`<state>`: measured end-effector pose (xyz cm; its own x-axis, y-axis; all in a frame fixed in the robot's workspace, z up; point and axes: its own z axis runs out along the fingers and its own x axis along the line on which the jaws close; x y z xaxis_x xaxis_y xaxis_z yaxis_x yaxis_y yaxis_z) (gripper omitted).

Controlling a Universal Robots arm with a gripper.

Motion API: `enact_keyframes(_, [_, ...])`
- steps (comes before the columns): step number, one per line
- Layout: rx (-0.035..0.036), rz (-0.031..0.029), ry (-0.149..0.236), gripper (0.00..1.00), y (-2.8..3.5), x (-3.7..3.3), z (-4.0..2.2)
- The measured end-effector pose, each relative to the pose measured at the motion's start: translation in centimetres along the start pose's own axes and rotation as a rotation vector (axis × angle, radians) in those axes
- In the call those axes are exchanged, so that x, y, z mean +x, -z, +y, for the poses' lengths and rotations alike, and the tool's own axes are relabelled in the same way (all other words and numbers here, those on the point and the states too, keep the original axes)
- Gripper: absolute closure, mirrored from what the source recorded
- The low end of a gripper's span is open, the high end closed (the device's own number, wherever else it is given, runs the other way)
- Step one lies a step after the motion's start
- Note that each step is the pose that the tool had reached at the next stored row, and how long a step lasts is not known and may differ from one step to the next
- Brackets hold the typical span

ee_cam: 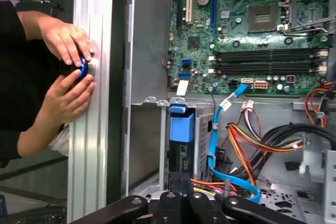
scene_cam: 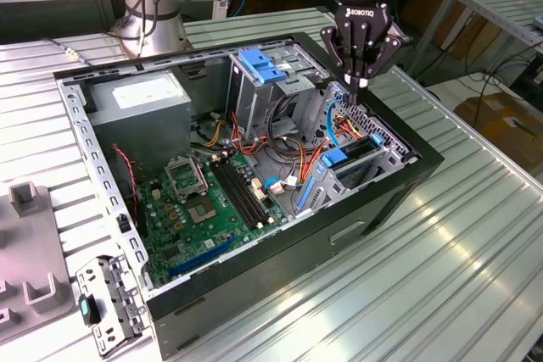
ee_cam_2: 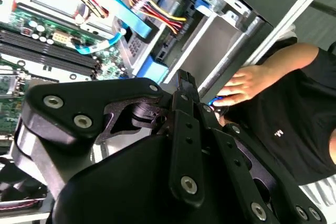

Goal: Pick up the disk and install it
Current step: 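Insert the second disk wire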

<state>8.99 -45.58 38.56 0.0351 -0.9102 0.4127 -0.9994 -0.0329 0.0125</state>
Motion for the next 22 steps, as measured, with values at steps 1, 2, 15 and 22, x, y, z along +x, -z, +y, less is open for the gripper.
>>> enact_keyframes(1, [0.0011,-0.0326,0.000,0.89,0.05,-0.10,0.00])
enact_keyframes(2, [0.0022,-0.0622,0.000,0.89,0.09,-0.23,-0.01])
enact_keyframes(15, [-0.0109,-0.0912,-0.030,0.89,0.52,-2.19,-1.41])
enact_keyframes(22, [-0.0365,-0.0744,-0.095,0.82,-0.06,-2.59,-1.71])
